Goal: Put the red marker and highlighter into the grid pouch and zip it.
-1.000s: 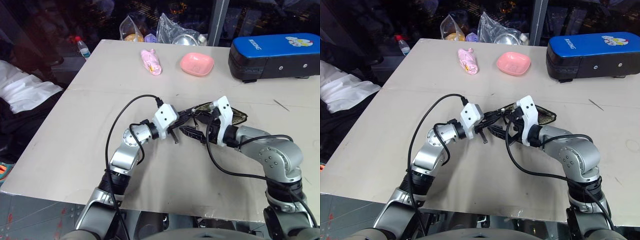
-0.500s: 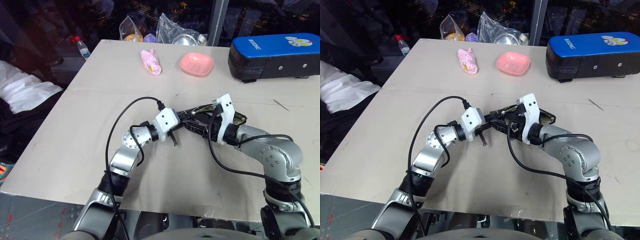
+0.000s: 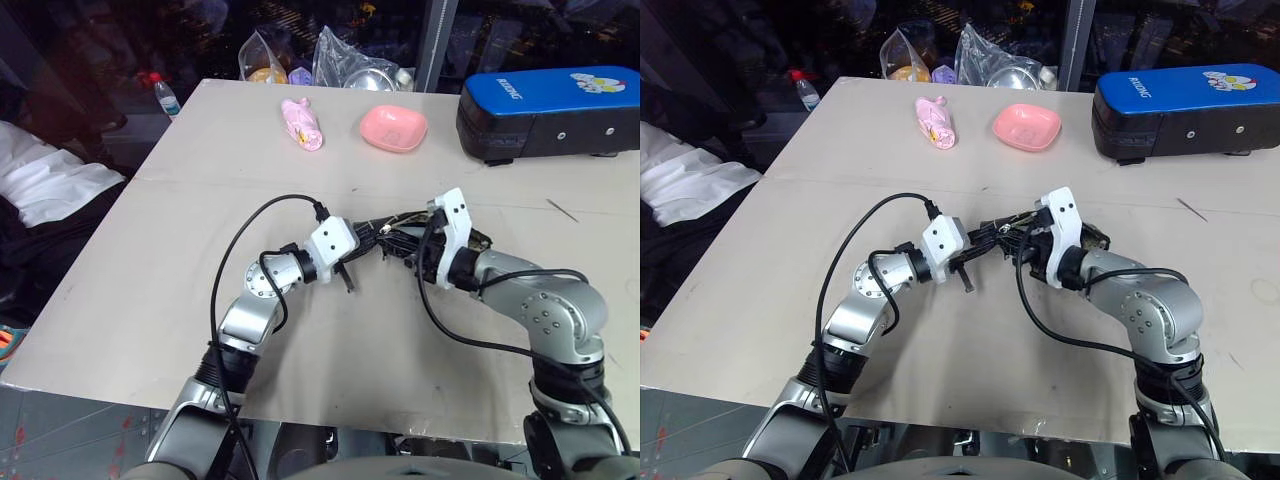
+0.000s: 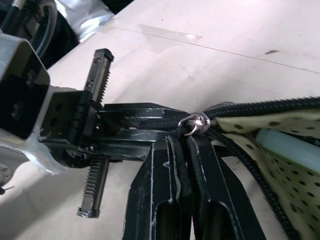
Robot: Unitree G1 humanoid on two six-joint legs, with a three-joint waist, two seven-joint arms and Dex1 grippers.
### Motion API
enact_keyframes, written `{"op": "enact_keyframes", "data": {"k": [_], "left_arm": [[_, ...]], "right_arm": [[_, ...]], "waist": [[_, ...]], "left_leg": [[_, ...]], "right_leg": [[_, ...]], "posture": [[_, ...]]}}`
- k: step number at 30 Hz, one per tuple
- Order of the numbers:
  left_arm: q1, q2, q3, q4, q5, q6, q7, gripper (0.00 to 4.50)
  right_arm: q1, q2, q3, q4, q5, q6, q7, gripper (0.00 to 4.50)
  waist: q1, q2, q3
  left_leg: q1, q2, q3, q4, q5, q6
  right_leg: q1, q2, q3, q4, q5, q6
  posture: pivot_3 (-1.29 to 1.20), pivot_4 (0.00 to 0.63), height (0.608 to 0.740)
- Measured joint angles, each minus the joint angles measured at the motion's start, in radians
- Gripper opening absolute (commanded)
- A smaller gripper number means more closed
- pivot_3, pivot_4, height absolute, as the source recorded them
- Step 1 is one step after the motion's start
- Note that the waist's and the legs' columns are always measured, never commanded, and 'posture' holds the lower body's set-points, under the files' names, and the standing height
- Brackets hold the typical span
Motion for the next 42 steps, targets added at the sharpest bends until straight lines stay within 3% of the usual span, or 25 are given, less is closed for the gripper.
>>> {"op": "enact_keyframes", "data": {"k": [15,25,42], "left_arm": [[0.003,0.000,0.000,0.017,0.022,-0.018,0.034,0.00],[0.005,0.003,0.001,0.030,0.037,-0.023,0.073,0.00],[0.008,0.004,-0.017,0.031,0.056,-0.030,0.092,0.00]], "right_arm": [[0.057,-0.150,0.003,-0.011,-0.024,-0.066,0.004,0.06],[0.081,-0.249,-0.075,0.055,-0.047,-0.115,0.012,0.06],[0.075,-0.295,-0.109,0.170,-0.079,-0.197,0.014,0.06]], "waist": [[0.001,0.000,0.000],[-0.001,0.000,0.000],[0.001,0.000,0.000]], "left_leg": [[0.000,0.000,0.000,-0.001,-0.001,0.002],[0.000,0.000,0.000,-0.001,-0.001,0.002],[0.000,0.000,0.000,-0.002,0.000,-0.001]], "right_leg": [[0.000,0.000,0.000,-0.001,0.000,0.000],[0.000,0.000,0.000,-0.001,0.000,0.000],[0.000,0.000,0.000,-0.002,0.000,0.000]], "posture": [[0.00,0.150,0.725],[0.00,0.150,0.725],[0.00,0.150,0.725]]}}
